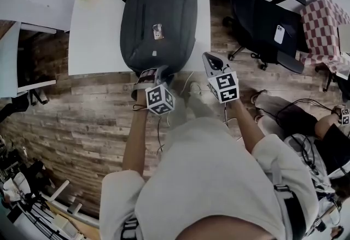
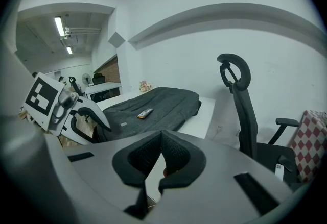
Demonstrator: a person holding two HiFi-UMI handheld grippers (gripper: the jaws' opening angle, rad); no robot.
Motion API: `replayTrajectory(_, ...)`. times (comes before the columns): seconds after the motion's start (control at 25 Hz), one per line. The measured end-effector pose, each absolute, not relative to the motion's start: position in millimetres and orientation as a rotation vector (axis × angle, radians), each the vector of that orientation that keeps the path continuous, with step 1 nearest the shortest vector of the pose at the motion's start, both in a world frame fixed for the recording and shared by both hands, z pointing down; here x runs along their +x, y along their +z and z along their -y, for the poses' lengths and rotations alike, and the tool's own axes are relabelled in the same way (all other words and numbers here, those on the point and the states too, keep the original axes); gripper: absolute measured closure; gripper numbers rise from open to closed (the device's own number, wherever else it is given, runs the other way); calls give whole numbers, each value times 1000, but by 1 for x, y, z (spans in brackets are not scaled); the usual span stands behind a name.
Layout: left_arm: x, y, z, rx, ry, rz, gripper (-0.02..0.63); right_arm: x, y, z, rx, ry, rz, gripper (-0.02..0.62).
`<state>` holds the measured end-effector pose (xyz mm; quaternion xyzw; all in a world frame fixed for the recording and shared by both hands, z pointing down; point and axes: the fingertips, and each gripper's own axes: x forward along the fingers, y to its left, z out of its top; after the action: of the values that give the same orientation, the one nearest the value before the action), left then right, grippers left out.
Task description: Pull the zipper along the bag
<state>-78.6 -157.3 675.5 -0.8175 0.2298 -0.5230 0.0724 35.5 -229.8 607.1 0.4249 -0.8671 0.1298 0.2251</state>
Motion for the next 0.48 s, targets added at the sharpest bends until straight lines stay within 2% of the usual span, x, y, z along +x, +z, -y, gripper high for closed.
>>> replayTrajectory(0.48, -70, 694, 165, -2533, -1602, -657, 425, 28, 633, 240, 1110, 383, 2356, 581)
